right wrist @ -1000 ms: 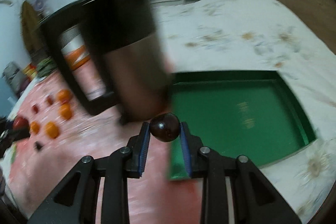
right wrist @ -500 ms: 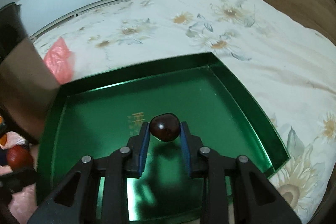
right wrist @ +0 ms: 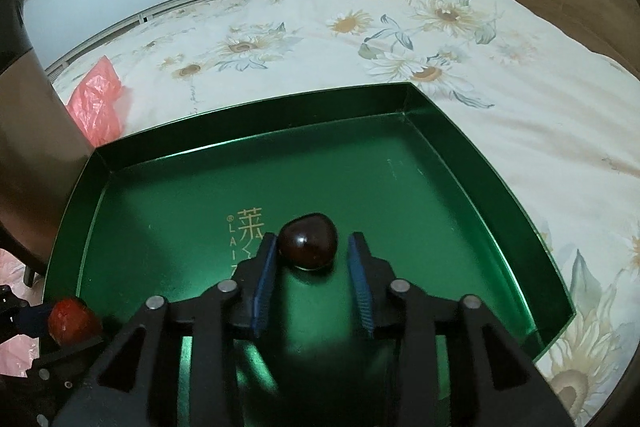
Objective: Organize fruits
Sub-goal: 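Carry both fruits to the green tray and open both tools to release, then move both tools back over the remaining fruit on the sheet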
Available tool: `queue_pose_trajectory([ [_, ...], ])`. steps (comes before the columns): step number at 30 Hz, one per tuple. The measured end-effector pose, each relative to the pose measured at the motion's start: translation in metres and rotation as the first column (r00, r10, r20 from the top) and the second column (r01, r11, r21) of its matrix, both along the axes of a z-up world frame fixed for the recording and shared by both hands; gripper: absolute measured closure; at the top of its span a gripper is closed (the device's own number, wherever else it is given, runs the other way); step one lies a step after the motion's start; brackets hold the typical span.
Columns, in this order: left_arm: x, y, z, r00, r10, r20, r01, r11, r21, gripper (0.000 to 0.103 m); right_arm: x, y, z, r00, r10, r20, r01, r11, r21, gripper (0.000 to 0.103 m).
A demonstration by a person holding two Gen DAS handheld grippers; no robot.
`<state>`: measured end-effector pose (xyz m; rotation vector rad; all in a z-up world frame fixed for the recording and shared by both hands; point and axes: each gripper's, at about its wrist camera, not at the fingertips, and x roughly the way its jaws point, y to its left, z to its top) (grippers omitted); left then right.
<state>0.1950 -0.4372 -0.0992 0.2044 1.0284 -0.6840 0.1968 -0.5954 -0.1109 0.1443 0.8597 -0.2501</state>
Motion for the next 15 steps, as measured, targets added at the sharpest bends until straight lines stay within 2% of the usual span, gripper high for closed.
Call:
queue_pose_trajectory([
  [1, 0.0, 0.002, 0.001, 1.0, 0.0, -0.005, 0.0, 1.0, -0.005, 0.072, 0.0, 0.0, 0.0, 1.0, -0.002, -0.003, 0.002, 1.0, -0.002, 0.058],
  [3, 0.003, 0.001, 0.004, 1.0, -0.005, -0.003, 0.005, 1.0, -0.016, 0.065, 0.001, 0.002, 0.001, 1.0, -0.003, -0.012, 0.003, 1.0, -0.005, 0.049],
  [4, 0.002, 0.002, 0.007, 1.0, -0.006, 0.001, 0.006, 1.0, -0.021, 0.06, 0.001, 0.003, 0.002, 1.0, -0.003, -0.015, 0.003, 1.0, -0.008, 0.036],
  [5, -0.001, 0.004, 0.011, 1.0, -0.004, 0.014, 0.004, 1.0, -0.023, 0.057, 0.0, 0.004, 0.003, 1.0, -0.003, -0.016, 0.003, 1.0, -0.011, 0.029],
  [6, -0.003, 0.005, 0.015, 1.0, -0.005, 0.024, 0.006, 1.0, -0.026, 0.056, -0.002, 0.004, 0.005, 1.0, -0.006, -0.012, 0.006, 1.0, -0.015, 0.017],
  [15, -0.039, 0.042, 0.051, 0.997, -0.004, 0.083, 0.011, 0.996, -0.084, 0.055, -0.038, 0.017, 0.041, 0.999, 0.016, 0.036, -0.015, 0.999, -0.029, 0.015],
])
